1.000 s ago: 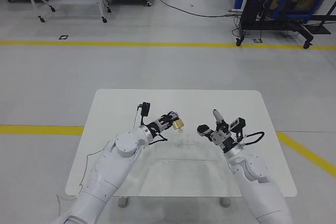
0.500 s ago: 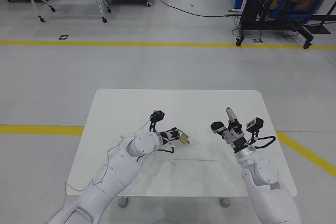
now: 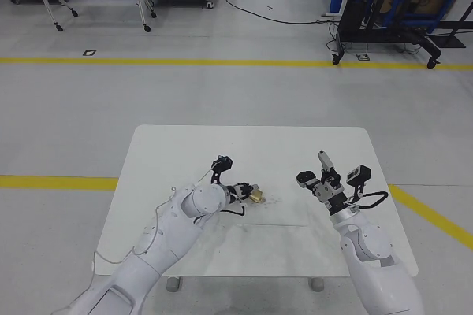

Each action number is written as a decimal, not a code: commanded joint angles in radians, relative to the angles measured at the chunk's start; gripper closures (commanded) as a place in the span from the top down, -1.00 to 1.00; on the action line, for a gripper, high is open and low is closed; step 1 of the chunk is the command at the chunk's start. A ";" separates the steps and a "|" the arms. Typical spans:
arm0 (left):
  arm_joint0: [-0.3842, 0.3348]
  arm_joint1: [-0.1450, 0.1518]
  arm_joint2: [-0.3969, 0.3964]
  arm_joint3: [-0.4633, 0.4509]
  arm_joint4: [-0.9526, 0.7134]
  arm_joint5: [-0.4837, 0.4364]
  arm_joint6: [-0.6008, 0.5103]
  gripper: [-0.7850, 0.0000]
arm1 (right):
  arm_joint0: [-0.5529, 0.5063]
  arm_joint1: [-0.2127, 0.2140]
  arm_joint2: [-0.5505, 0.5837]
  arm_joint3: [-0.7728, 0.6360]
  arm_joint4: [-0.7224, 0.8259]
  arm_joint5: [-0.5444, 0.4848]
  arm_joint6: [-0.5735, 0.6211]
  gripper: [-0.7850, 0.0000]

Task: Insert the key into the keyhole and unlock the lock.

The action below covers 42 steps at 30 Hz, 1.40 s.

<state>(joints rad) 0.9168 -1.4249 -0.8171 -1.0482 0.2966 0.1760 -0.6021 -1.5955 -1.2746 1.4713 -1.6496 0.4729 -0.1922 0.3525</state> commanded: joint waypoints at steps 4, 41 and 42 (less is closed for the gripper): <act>0.005 0.003 -0.022 -0.006 -0.008 -0.007 0.010 1.00 | 0.000 0.000 0.000 0.000 0.000 0.000 0.000 1.00; 0.218 0.050 -0.193 -0.284 0.267 -0.253 0.515 1.00 | 0.000 0.000 0.000 0.000 0.000 0.000 0.000 1.00; 0.218 0.050 -0.193 -0.284 0.267 -0.253 0.515 1.00 | 0.000 0.000 0.000 0.000 0.000 0.000 0.000 1.00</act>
<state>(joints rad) 1.1351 -1.3752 -1.0097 -1.3321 0.5642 -0.0770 -0.0867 -1.5955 -1.2746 1.4713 -1.6496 0.4729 -0.1922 0.3525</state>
